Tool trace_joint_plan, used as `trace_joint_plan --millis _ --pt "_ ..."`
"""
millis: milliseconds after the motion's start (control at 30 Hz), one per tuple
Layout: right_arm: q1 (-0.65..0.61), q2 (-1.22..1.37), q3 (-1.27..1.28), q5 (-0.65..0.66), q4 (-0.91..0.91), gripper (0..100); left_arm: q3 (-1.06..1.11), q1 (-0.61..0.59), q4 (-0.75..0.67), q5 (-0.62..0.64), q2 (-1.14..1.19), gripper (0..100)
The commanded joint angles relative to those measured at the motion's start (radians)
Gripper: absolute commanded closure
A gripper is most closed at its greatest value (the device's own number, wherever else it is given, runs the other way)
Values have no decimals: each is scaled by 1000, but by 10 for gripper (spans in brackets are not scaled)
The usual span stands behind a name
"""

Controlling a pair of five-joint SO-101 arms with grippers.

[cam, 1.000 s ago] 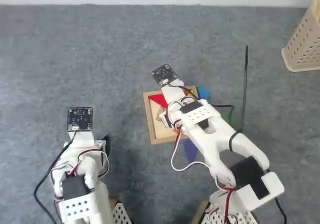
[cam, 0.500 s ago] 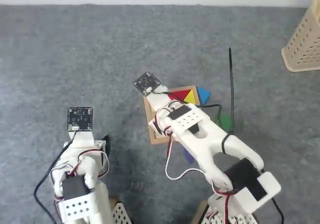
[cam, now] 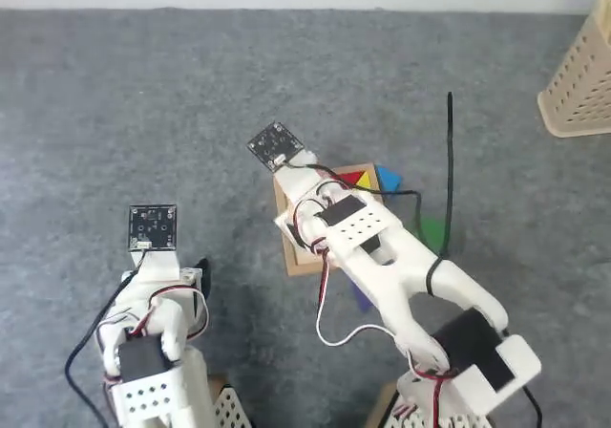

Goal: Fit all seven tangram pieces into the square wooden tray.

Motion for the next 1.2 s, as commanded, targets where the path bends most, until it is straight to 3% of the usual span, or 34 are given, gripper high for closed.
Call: trace_joint_plan --millis 0,833,1167 --pt "10 42 -60 12 -59 975 -4 -5 3 9 -15 775" --pt "114 82 -64 8 125 993 -4 -5 3 9 -15 775" --pt "25 84 -83 9 104 993 -4 -5 3 9 -15 775"
